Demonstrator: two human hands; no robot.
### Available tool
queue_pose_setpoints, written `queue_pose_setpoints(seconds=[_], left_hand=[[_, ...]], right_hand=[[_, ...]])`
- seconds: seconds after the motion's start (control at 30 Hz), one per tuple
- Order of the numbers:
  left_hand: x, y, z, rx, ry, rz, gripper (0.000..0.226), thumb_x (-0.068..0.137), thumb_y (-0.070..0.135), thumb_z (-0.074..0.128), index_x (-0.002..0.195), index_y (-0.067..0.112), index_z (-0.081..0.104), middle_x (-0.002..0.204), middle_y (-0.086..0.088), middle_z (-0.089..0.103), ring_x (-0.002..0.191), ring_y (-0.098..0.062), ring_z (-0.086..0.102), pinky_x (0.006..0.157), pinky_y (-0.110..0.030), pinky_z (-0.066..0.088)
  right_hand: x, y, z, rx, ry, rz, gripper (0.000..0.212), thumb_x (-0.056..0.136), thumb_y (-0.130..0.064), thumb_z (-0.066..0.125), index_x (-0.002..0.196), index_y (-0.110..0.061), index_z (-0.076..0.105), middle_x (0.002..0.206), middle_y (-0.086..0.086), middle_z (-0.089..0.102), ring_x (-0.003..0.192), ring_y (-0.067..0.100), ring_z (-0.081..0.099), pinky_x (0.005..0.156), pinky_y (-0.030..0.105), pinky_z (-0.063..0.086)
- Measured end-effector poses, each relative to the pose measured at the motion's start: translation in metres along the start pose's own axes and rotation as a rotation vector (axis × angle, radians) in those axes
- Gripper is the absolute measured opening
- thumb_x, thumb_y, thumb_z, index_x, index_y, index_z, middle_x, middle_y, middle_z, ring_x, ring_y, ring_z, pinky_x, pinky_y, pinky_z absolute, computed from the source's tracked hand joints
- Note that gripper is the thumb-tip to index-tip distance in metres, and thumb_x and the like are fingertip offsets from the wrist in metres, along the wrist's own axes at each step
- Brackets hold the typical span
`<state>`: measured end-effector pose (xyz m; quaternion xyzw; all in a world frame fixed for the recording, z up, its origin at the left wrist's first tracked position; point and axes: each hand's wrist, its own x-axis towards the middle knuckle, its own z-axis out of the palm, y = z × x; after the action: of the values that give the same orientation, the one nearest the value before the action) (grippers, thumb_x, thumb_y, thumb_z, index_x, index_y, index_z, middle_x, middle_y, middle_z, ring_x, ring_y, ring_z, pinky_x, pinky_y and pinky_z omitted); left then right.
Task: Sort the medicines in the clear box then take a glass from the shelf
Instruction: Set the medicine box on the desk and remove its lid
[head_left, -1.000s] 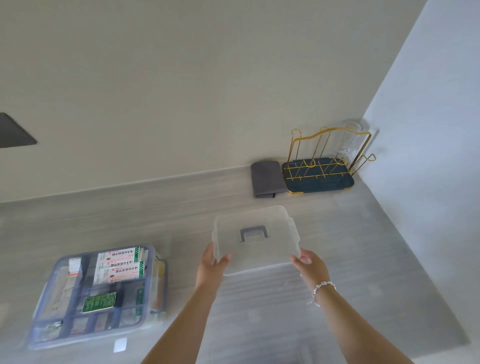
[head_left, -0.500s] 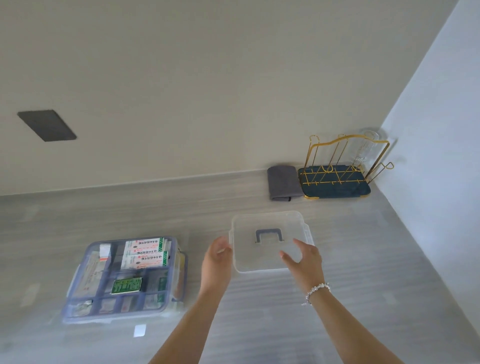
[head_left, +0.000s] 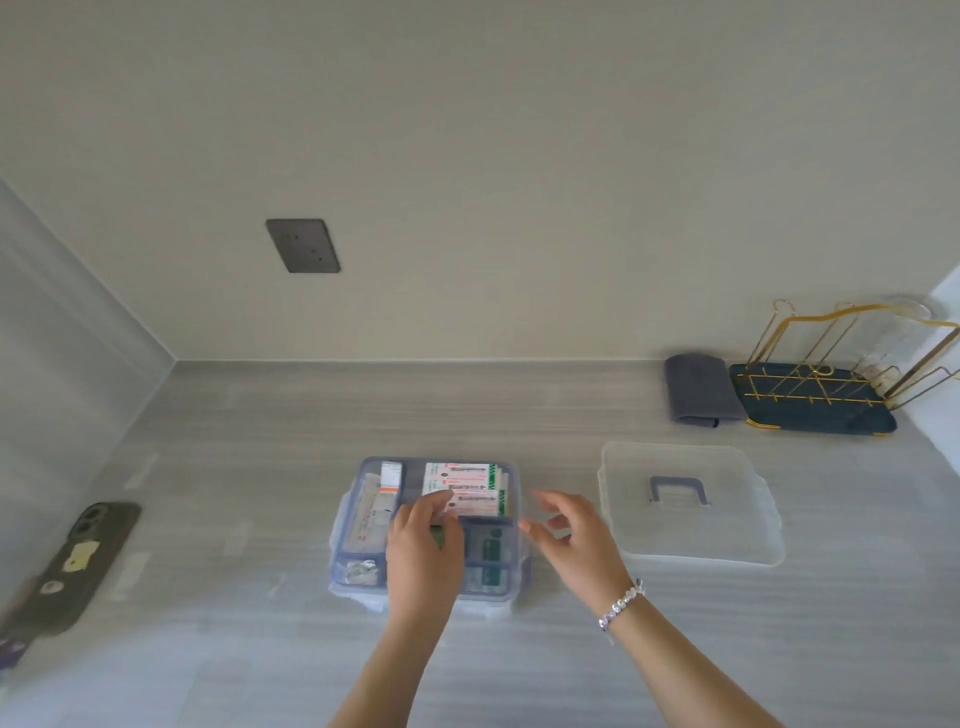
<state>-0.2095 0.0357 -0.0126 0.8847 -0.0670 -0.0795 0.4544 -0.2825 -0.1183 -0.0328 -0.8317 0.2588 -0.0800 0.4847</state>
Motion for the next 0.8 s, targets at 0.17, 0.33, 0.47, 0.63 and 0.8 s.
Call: queue_pose_setpoints(seconds=[0.17,0.33,0.47,0.63,0.8], left_hand=[[0.03,-0.045,-0.046,0.153,0.044,-0.038,0.035,0.091,0.016,0.053,0.125,0.021,0.057,0.137,0.0,0.049,0.129,-0.023,0.038,0.105,-0.041,0.025],[0.052,-0.07,-0.068,0.031,-0.033,-0.045,0.038,0.092,0.013,0.051,0.13,0.011,0.052,0.131,-0.007,0.052,0.121,-0.026,0.044,0.101,-0.04,0.04],[0.062,-0.077,-0.073,-0.042,-0.046,-0.064,0.033,0.087,0.018,0.063,0.119,0.013,0.061,0.111,-0.001,0.056,0.095,-0.016,0.055,0.078,-0.025,0.044],[0.078,-0.079,-0.079,-0.064,-0.034,-0.174,0.014,0.075,0.017,0.075,0.082,0.014,0.063,0.078,0.002,0.064,0.071,-0.013,0.058,0.056,-0.014,0.037],[0.083,-0.079,-0.081,-0.059,-0.03,-0.205,0.017,0.075,0.017,0.075,0.064,0.012,0.062,0.06,0.006,0.062,0.058,-0.007,0.054,0.049,-0.017,0.034]], right_hand=[[-0.001,-0.022,0.053,-0.136,0.176,0.038,0.039,0.083,-0.026,0.064,0.121,-0.016,0.059,0.101,0.001,0.055,0.096,0.019,0.054,0.083,0.027,0.049],[-0.004,-0.026,0.073,-0.244,0.402,0.12,0.034,0.084,-0.014,0.063,0.117,-0.009,0.062,0.105,0.015,0.059,0.095,0.028,0.056,0.076,0.033,0.052],[-0.007,-0.027,0.074,-0.213,0.511,0.208,0.019,0.08,-0.017,0.068,0.095,-0.006,0.068,0.092,0.011,0.063,0.079,0.024,0.06,0.061,0.031,0.049],[-0.007,-0.027,0.077,-0.193,0.573,0.26,0.017,0.076,-0.017,0.072,0.072,-0.003,0.065,0.08,0.012,0.064,0.067,0.023,0.057,0.056,0.03,0.044],[-0.005,-0.029,0.074,-0.168,0.585,0.227,0.016,0.072,-0.009,0.075,0.064,0.001,0.065,0.076,0.014,0.065,0.073,0.027,0.059,0.059,0.028,0.043]])
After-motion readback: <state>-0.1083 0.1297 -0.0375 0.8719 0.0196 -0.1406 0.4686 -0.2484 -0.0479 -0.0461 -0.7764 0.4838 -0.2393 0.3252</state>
